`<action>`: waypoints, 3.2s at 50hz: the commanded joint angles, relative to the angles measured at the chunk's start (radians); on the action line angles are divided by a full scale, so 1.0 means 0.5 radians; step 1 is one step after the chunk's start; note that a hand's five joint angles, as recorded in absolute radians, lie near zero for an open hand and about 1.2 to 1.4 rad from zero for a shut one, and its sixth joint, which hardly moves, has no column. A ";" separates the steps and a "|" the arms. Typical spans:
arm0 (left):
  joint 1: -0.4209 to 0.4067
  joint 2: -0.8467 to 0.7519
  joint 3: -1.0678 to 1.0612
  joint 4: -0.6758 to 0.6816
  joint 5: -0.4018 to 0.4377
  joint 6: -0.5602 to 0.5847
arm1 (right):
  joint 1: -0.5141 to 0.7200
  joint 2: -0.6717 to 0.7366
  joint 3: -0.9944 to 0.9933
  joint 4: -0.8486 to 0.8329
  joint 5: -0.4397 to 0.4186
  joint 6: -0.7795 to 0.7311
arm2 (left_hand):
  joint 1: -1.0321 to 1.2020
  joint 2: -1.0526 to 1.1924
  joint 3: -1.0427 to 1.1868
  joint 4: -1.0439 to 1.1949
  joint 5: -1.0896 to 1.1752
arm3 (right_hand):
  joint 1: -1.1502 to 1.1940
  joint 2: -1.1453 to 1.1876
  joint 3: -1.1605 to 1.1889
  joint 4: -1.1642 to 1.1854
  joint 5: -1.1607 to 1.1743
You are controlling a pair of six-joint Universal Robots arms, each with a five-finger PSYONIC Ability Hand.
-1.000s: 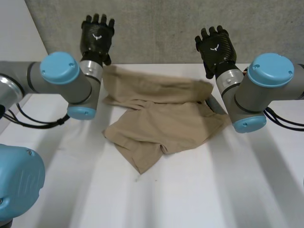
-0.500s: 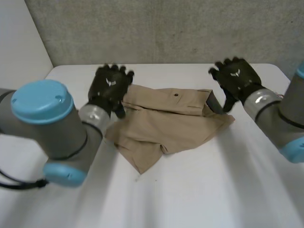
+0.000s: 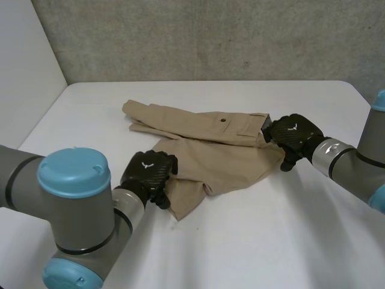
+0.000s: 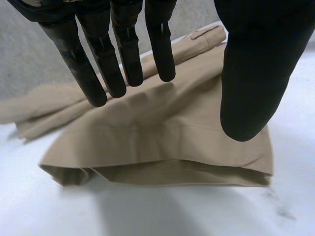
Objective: Fold the shorts.
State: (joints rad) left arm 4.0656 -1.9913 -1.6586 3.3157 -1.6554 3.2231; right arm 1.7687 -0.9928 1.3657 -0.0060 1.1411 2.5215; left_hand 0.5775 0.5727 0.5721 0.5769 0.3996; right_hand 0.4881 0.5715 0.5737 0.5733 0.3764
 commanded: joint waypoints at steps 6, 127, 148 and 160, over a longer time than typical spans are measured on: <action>-0.090 -0.208 0.148 -0.103 -0.064 -0.181 | -0.055 0.289 -0.222 -0.043 0.016 -0.248 | 0.165 0.174 0.175 0.166 0.171 | 0.304 0.137 0.132 0.133 0.178; 0.428 -0.175 1.690 0.348 -0.196 0.420 | 0.264 -0.361 -0.694 -0.496 0.629 0.326 | 1.638 1.647 1.648 1.639 1.644 | 1.816 1.650 1.645 1.646 1.691; 0.379 0.678 0.557 0.339 -0.190 0.208 | 0.264 -0.650 -0.351 -0.184 0.516 0.449 | 1.638 1.647 1.648 1.639 1.644 | 1.816 1.650 1.645 1.646 1.691; 0.352 0.740 -0.508 0.299 -0.187 0.147 | 0.255 -0.499 0.315 -0.028 0.488 0.345 | 1.638 1.647 1.648 1.639 1.644 | 1.816 1.650 1.645 1.646 1.691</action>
State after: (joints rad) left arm 4.2544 -1.6122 -1.7269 3.4747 -1.7486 3.2962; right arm 1.8977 -1.2978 1.4027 -0.0677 1.3886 2.7292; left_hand 1.1107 1.1988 1.1928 1.2041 0.9640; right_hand 0.9601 1.1799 1.1794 1.1925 0.9963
